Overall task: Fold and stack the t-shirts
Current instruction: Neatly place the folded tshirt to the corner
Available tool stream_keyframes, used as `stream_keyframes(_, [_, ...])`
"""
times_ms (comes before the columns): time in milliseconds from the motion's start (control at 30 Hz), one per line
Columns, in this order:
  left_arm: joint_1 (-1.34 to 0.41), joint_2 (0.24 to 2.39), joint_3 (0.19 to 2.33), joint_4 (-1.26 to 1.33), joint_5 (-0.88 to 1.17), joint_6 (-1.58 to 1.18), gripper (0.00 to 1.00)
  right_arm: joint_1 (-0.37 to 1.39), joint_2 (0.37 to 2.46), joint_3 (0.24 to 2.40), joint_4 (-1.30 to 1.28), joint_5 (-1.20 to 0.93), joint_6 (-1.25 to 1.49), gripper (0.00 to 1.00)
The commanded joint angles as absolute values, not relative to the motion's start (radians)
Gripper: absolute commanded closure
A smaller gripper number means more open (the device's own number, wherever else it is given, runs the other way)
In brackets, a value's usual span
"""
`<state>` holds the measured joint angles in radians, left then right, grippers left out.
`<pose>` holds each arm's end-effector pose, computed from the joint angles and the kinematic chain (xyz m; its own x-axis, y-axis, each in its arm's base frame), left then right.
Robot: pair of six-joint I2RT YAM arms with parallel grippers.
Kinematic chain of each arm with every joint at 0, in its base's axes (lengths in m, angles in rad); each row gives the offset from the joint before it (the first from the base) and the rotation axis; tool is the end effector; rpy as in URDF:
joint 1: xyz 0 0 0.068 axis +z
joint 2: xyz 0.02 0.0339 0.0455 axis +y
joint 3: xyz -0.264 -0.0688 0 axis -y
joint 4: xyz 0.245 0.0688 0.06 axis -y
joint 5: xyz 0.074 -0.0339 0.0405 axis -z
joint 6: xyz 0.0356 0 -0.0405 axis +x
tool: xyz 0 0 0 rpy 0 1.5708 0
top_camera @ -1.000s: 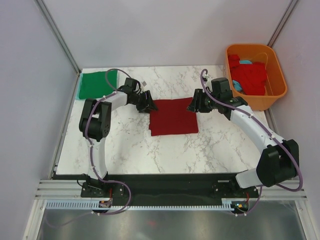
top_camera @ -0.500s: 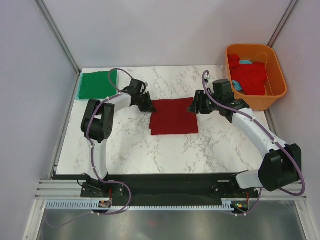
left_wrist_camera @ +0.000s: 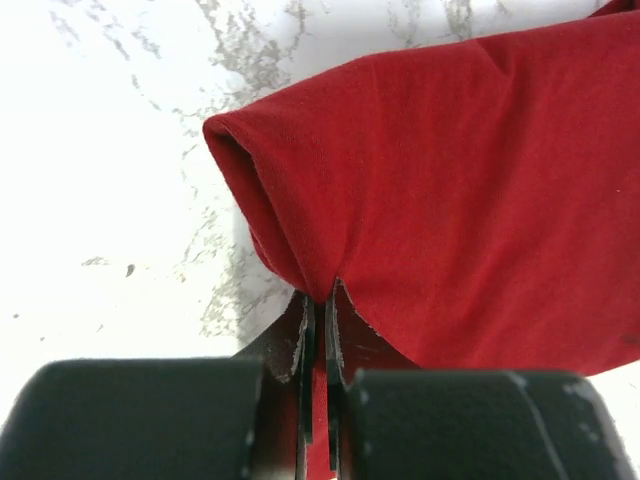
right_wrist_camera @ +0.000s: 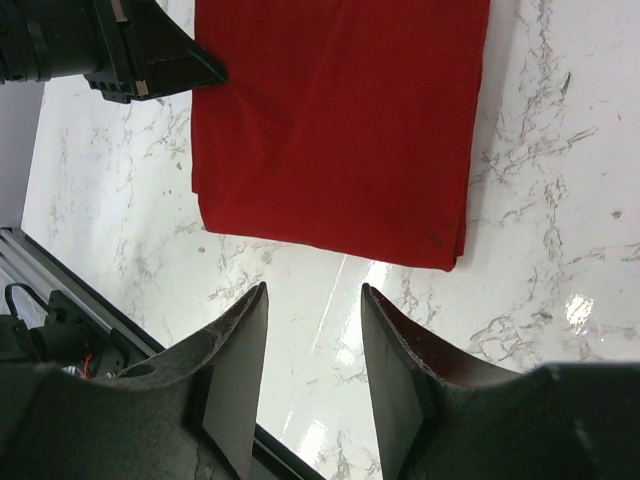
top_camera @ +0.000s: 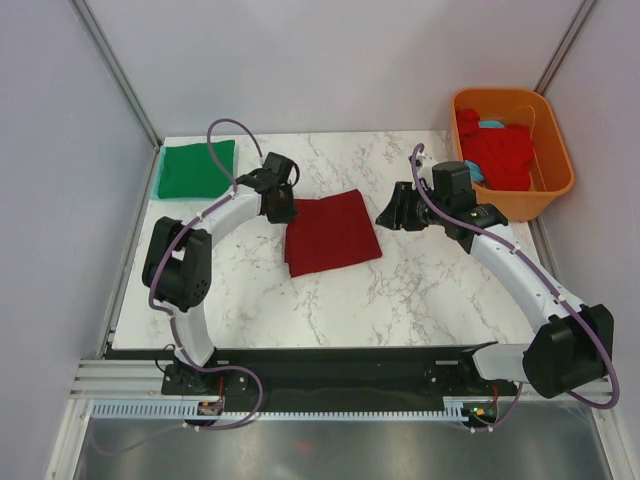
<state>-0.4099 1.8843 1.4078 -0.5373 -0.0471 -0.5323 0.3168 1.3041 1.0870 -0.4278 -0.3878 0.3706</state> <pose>0.3717 -0.1597 0.2126 -0.8613 -0.1785 -0.4758 -0.0718 0.9696 -0.2339 0.2695 0.1025 0.3097 -0.7409 0.1099 -0.6626 -0.3296 0.8000 0.5013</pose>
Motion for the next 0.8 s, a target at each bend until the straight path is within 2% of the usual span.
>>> stream_keyframes(0, [-0.417, 1.847, 1.414, -0.584, -0.161, -0.555, 0.98, 0.316, 1.279, 1.101, -0.422, -0.402, 0.367, 0.5])
stream_keyframes(267, [-0.439, 1.836, 1.465, -0.621, -0.236, -0.454, 0.98, 0.316, 1.279, 1.109, -0.428, -0.402, 0.377, 0.5])
stream_keyframes(433, [-0.428, 1.81, 1.48, -0.621, -0.264, -0.198, 0.98, 0.316, 1.269, 1.114, -0.426, -0.399, 0.387, 0.49])
stream_keyframes(567, [-0.365, 1.792, 1.503, -0.62, -0.281, -0.079, 0.98, 0.316, 1.27, 1.106, -0.416, -0.396, 0.393, 0.49])
stream_keyframes(767, [-0.261, 1.841, 1.664, -0.621, -0.268, -0.011, 0.98, 0.316, 1.296, 1.112, -0.394, -0.394, 0.39, 0.49])
